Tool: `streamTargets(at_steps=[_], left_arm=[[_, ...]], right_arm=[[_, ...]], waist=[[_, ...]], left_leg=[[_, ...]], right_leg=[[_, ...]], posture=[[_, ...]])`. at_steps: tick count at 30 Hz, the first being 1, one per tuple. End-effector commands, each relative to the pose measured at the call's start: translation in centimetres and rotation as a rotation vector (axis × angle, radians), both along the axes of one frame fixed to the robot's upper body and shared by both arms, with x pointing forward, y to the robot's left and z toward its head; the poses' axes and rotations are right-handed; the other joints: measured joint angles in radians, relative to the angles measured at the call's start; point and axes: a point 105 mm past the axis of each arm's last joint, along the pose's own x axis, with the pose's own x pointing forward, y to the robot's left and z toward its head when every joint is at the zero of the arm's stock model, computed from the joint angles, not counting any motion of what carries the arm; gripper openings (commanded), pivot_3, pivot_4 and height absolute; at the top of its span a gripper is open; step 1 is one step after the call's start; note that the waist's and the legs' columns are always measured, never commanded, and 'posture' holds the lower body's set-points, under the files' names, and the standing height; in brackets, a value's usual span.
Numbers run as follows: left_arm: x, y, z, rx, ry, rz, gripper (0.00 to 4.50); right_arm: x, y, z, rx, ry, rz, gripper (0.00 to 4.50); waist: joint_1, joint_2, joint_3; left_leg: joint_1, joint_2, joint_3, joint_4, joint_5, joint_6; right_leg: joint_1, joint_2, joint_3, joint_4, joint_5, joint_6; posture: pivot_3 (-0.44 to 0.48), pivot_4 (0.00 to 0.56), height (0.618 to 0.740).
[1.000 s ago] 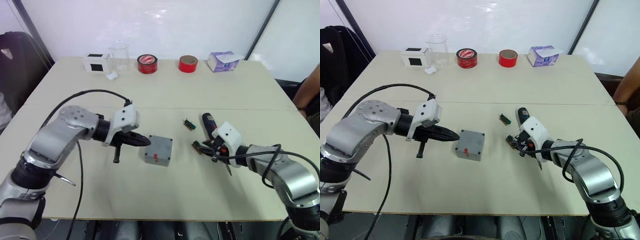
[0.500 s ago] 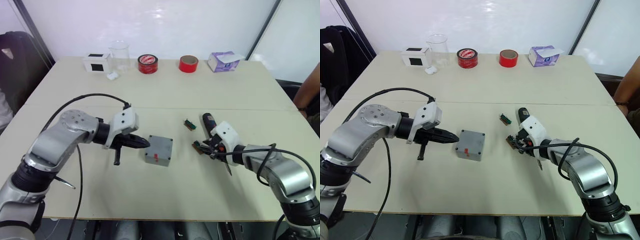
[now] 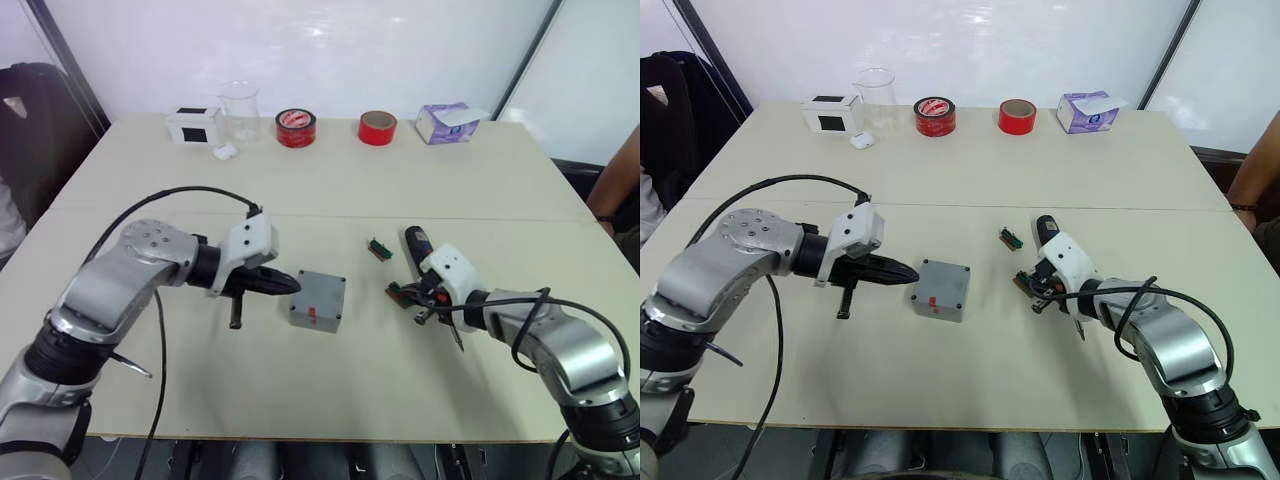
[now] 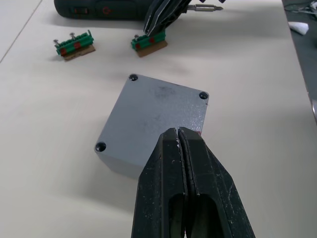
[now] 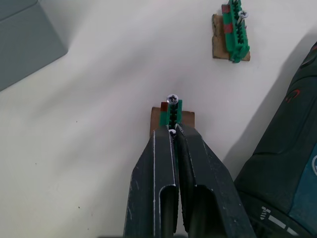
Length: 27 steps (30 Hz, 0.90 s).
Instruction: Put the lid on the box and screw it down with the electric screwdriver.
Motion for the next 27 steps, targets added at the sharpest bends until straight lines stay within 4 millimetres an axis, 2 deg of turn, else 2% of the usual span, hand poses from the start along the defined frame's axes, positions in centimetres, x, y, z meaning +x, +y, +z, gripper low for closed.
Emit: streamTargets(at_steps=[1, 5, 9, 11, 14, 17, 27], left_arm=[[0.3, 0.2, 1.3, -0.057, -0.012, 0.024, 0.0], [1.1, 0.4, 2.1, -0.132, -0.005, 0.073, 0.0], [1.9, 0.6, 3.2, -0.232, -0.068, 0.105, 0.0], [1.8, 1.1, 2.6, -0.21, -0.028, 0.103, 0.0], [1.6, 2.0, 1.6, -0.167, 0.031, 0.112, 0.0], [1.0, 3.2, 0.5, -0.111, 0.063, 0.127, 0.0], [0.0, 3.7, -0.3, -0.106, 0.073, 0.184, 0.0]], right_arm=[[0.1, 0.4, 2.6, 0.023, -0.096, 0.022, 0.11], [-0.1, 0.5, 3.4, 0.039, -0.116, 0.018, 0.11], [-0.3, 0.5, 4.3, 0.06, -0.135, 0.012, 0.11], [-0.5, 1.5, 5.0, 0.089, -0.158, 0.048, 0.11], [-1.0, 4.2, 6.1, 0.161, -0.198, 0.164, 0.11], [-1.0, 6.8, 6.2, 0.187, -0.215, 0.248, 0.11], [-0.8, 8.9, 4.8, 0.174, -0.2, 0.332, 0.11]], waist=[[0.0, 0.0, 0.0], [-0.001, 0.0, 0.0], [0.002, 0.0, 0.0], [-0.001, 0.0, 0.0], [-0.007, 0.0, 0.0], [-0.007, 0.001, 0.001], [-0.001, 0.001, 0.001]], left_leg=[[0.0, 0.0, 0.0, 0.0, 0.0, 0.0], [0.0, 0.0, 0.0, 0.0, 0.0, 0.0], [0.0, 0.0, 0.0, 0.0, 0.0, 0.0], [0.0, 0.0, 0.0, 0.0, 0.0, 0.0], [0.001, 0.0, 0.0, 0.0, 0.0, 0.0], [0.001, 0.002, -0.001, -0.001, 0.0, 0.0], [-0.001, -0.001, 0.0, 0.0, 0.0, 0.0]], right_leg=[[0.0, 0.0, 0.0, 0.0, 0.0, 0.0], [0.0, 0.0, 0.0, 0.0, 0.0, 0.0], [0.0, 0.0, 0.0, 0.0, 0.0, 0.0], [0.0, 0.0, 0.0, 0.0, 0.0, 0.001], [0.0, 0.0, 0.0, 0.0, 0.0, 0.001], [0.0, 0.002, 0.0, 0.001, 0.0, 0.001], [0.0, -0.002, 0.0, -0.001, 0.0, 0.0]], posture=[[0.0, 0.15, 0.74], [0.0, 0.15, 0.74], [0.0, 0.15, 0.74], [0.0, 0.15, 0.74], [0.0, 0.15, 0.74], [0.0, 0.15, 0.74], [0.0, 0.15, 0.74]])
